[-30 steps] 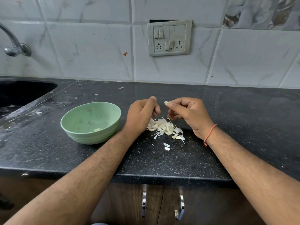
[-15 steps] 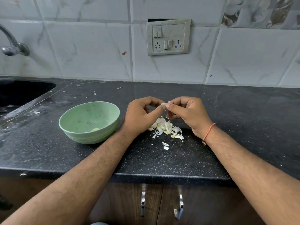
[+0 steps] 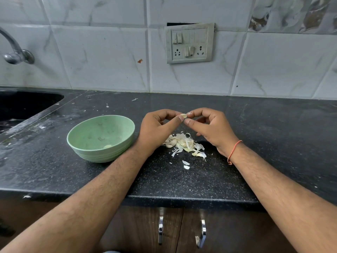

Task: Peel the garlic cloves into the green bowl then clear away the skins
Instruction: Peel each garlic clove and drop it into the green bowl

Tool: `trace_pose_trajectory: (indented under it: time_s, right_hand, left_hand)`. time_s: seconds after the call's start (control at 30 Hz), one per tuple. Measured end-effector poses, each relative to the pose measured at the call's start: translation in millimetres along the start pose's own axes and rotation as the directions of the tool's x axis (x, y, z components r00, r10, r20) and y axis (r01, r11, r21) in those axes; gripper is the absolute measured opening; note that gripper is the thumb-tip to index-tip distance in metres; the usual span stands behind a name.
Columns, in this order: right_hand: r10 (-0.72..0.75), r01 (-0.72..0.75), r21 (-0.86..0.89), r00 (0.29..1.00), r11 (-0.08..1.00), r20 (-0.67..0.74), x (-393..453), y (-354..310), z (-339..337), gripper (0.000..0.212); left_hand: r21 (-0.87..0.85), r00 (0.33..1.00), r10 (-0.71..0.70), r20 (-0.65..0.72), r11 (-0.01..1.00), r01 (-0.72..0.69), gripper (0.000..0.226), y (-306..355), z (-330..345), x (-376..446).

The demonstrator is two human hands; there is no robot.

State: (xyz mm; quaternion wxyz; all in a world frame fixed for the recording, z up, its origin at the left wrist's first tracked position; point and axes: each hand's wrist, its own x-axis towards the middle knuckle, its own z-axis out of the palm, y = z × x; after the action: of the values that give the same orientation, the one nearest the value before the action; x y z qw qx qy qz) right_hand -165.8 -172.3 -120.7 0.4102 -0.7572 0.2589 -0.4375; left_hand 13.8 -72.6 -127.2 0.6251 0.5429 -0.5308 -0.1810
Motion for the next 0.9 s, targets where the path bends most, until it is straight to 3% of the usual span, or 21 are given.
trace_pose_trajectory:
  time_s: [0.17,0.5,0.8,0.9]
  right_hand:
    - [-0.034,0.034,0.037,0.999,0.999,0.003,-2,-4,0,0.006]
    - [-0.065,0.068,0.098,0.997,0.993,-0.035,-3,-7,2,0.009]
    - [-0.239,0.226,-0.262,0.971,0.938,-0.019,-10,-11,2,0.008]
    - [-0.283,0.261,-0.311,0.959,0.914,-0.025,-12,-15,2,0.01]
  left_hand:
    - [-0.003,1.0,-0.026,0.011,1.0,0.026,0.009,1,0,1]
    - [0.059,1.0,-0.017,-0.008,0.998,0.018,0.005,2,1,-1]
    - [0.378,0.99,0.142,-0.019,0.917,-0.124,0.004,8,0,-8]
    - [0.45,0.987,0.16,-0.005,0.882,-0.14,0.004,11,2,-10]
